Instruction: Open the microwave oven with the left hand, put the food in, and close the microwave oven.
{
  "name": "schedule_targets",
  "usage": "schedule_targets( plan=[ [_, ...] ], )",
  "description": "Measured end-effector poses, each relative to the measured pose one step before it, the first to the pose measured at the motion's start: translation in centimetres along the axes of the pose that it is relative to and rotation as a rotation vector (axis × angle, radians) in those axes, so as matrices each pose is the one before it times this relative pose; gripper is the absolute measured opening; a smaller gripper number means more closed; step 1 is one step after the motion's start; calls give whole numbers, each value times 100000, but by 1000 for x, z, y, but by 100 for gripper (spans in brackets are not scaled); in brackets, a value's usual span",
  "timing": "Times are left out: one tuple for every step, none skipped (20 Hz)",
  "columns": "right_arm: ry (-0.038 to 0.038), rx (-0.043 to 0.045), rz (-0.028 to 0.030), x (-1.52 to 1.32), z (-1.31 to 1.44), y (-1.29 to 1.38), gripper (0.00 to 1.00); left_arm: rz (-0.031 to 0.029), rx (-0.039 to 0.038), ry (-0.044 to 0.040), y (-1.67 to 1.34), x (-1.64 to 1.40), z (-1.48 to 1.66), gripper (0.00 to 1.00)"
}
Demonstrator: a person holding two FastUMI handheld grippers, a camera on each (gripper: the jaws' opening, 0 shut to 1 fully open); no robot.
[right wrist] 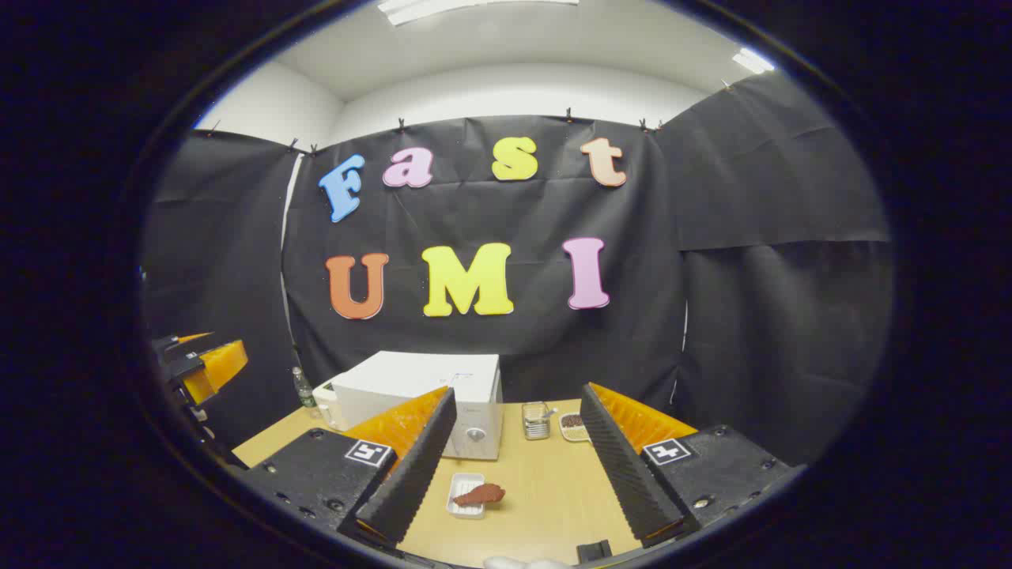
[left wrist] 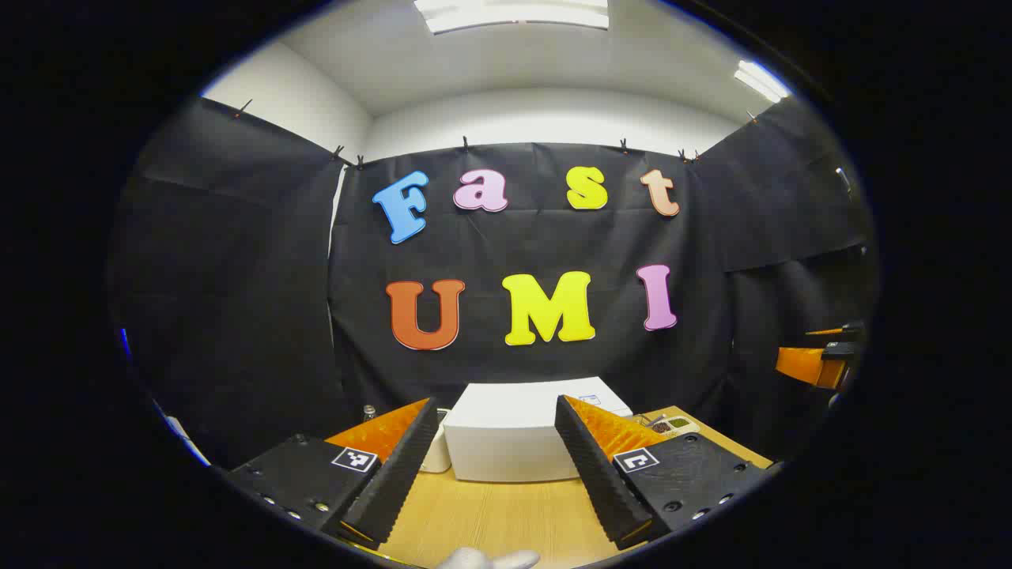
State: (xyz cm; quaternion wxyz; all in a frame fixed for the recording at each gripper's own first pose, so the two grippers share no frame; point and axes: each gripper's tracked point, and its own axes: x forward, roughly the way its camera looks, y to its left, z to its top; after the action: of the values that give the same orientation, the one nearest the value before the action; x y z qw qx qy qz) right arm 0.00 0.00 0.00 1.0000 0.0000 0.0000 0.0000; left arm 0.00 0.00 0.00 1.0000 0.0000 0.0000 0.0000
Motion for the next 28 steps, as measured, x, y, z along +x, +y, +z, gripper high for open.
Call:
schedule_targets(
  plan=[
    [-415,-459,606,410,156,-54,91,294,393,455,-154,450,-245,93],
    [-59,-1083,423,476,75,-87,91,258,16,90,-199,528,-125,93],
    [-389,-1173,-43,425,251,-221,91,216,-25,225,-265,381,59,93],
    [-32,-745,23,482,173,-204,91,302,-22,387,-166,386,-68,93],
    [152,-191,371,466,84,-30,91,16,-96,4,-270,380,-67,93],
    [496,264,465,457,-200,121,100,-479,-238,-403,-273,331,87,93],
    [118,208,585,370,-27,88,91,-98,-171,62,-171,399,-101,100],
    [381,-245,-504,369,-191,-199,91,-293,-8,293,-252,330,-62,93],
    [259,-3,-290,318,-128,-181,100,-318,-167,206,-216,293,-160,93],
    [346,563,159,70,-149,86,91,-625,-427,463,-137,242,-154,93],
    [163,541,272,171,19,-11,100,-538,-105,34,-236,342,-108,93],
    [61,-21,-383,274,-63,-306,91,-18,425,30,-21,367,-224,100],
    [59,-3,-504,181,-44,-372,100,218,930,557,40,503,-573,93],
    [13,-182,-678,66,27,-314,91,-91,819,1729,-350,484,-808,93],
    [-19,-1044,-40,96,116,-222,91,-224,64,1257,-464,585,-894,93],
    [-89,-913,-477,33,-37,-295,91,-1006,-526,1025,-692,606,-821,93],
    [-367,-489,-15,-24,286,-346,91,-1162,-916,460,-833,633,-780,93],
    [30,-450,199,-56,38,-238,100,-1122,-794,-331,-876,697,-776,93],
    [551,-415,21,-27,-40,-395,91,-797,-805,-1024,-687,799,-798,93],
    [494,-719,198,16,-121,-421,100,-1087,-753,-596,-924,746,-1026,93],
    [221,-1012,-197,-8,84,-476,100,-1479,164,-89,-1064,939,-829,93],
    [488,-1327,-292,-51,-5,-507,91,-740,-215,-450,-836,870,-1133,92],
    [72,-1703,-124,-37,137,-434,91,-1112,-416,-232,-1150,1153,-1189,93],
    [571,-1485,-87,0,-82,-399,91,-1146,-556,599,-983,1150,-1129,93],
    [186,-973,136,-94,29,-433,91,-861,-552,-564,-911,1146,-982,93],
    [106,-1159,10,64,-1,-484,100,-950,-299,105,-839,1276,-1136,93],
    [-269,-1162,211,158,-13,-411,100,-608,-347,2165,-755,1159,-1525,93],
    [256,-1286,-87,223,-131,-347,91,-41,-290,767,-458,1154,-1040,93]
  ],
)
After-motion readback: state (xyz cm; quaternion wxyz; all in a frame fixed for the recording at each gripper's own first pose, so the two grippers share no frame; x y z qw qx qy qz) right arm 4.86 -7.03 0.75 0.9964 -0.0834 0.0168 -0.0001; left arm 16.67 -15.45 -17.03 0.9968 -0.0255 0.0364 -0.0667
